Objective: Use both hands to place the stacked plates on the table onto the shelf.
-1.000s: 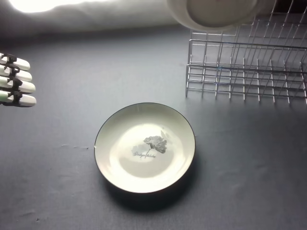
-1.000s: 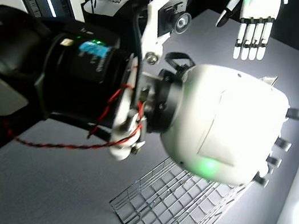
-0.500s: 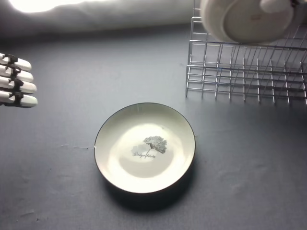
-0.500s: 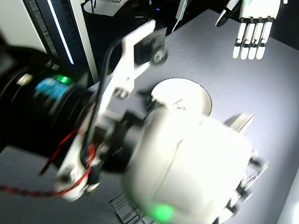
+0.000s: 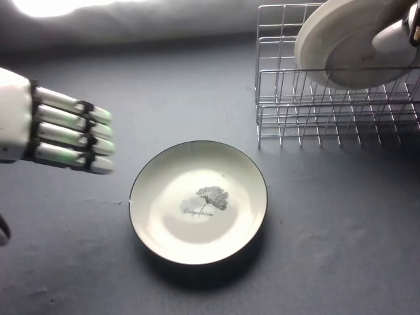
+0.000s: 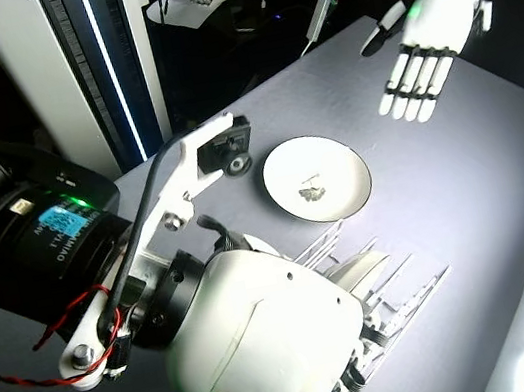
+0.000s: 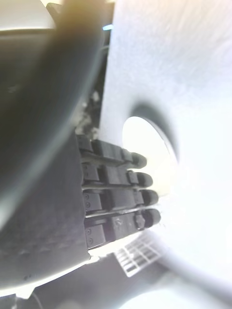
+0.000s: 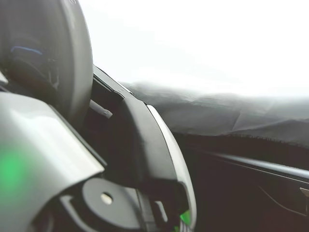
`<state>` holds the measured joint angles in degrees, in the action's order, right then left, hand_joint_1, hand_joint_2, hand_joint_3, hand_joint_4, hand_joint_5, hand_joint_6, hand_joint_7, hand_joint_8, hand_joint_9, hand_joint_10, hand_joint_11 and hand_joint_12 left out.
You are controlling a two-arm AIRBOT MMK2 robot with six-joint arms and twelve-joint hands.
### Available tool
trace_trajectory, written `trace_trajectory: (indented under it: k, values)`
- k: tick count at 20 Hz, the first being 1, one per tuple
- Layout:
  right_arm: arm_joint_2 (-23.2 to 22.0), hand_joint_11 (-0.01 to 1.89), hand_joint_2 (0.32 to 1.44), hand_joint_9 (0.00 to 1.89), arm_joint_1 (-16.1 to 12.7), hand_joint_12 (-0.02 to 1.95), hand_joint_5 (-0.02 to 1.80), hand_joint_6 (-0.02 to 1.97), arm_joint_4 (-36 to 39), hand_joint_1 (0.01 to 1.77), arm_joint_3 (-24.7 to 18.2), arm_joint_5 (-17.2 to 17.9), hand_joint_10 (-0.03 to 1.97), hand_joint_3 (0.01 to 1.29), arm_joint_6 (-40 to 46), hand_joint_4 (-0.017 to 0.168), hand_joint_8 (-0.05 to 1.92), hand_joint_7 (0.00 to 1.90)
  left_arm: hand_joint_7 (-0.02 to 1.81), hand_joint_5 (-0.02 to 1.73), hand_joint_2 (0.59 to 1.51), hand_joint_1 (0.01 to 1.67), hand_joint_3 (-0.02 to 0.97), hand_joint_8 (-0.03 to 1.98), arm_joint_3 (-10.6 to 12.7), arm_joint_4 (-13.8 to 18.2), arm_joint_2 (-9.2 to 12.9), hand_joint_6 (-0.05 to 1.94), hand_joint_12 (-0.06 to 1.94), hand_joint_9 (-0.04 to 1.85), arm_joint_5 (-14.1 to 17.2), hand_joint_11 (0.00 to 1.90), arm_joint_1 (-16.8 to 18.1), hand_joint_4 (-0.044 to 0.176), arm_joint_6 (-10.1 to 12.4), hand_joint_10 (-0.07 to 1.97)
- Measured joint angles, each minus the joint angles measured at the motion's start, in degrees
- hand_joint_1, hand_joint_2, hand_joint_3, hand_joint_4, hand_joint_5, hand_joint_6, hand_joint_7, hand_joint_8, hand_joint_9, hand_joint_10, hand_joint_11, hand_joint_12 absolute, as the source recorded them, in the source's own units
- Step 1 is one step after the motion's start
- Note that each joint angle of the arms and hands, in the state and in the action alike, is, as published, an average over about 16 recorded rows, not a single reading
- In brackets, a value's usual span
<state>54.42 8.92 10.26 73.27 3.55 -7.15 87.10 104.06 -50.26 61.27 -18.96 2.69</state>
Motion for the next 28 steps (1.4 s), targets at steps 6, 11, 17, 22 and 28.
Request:
trace_trajectory:
  k: [6, 11, 17, 22, 28]
  values:
    - [-0.4, 0.71, 1.01, 0.86, 3.2, 1.13, 0.92, 0.98, 2.4, 1.35, -1.1, 2.9, 1.06, 0.01, 0.2, -0.007, 0.86, 1.02, 0.02, 0.02, 1.009, 0.02, 0.007, 0.01, 2.9, 0.0, -5.6, 0.01, 0.01, 0.02, 3.2, 0.01, -0.9, 0.0, 0.0, 0.01]
    - [-0.6, 0.67, 1.03, 0.85, 4.9, 1.14, 0.85, 0.78, 3.9, 1.32, -2.0, 4.9, 0.82, 0.01, 0.5, -0.007, 0.64, 0.96, 0.02, 0.02, 1.01, 0.01, 0.007, 0.01, 5.7, 0.1, -9.2, 0.01, 0.01, 0.02, 5.7, 0.02, -2.0, 0.0, 0.0, 0.01]
    - [-0.7, 0.52, 1.06, 0.81, 5.3, 1.14, 0.72, 0.45, 5.6, 1.25, -2.6, 6.4, 0.49, 0.01, 0.6, -0.007, 0.33, 0.83, 0.02, 0.02, 1.011, 0.01, 0.007, 0.01, 7.9, 0.1, -11.5, 0.01, 0.01, 0.02, 7.9, 0.02, -3.4, 0.0, -0.4, 0.01]
    - [-0.4, 0.31, 1.05, 0.66, 4.3, 1.02, 0.55, 0.1, 6.8, 1.13, -2.7, 7.2, 0.18, 0.01, 0.5, -0.007, 0.06, 0.62, 0.02, 0.02, 1.014, 0.01, 0.007, 0.01, 8.8, 0.1, -12.5, 0.01, 0.01, 0.02, 8.9, 0.02, -4.3, 0.0, -1.1, 0.01]
    - [0.0, 0.11, 1.03, 0.41, 2.3, 0.8, 0.35, 0.01, 8.8, 0.99, -2.9, 8.3, 0.06, 0.01, 0.2, -0.006, 0.02, 0.38, 0.02, 0.02, 1.016, 0.01, 0.008, 0.01, 9.2, 0.1, -13.1, 0.0, 0.01, 0.02, 9.4, 0.02, -5.5, 0.0, -2.0, 0.01]
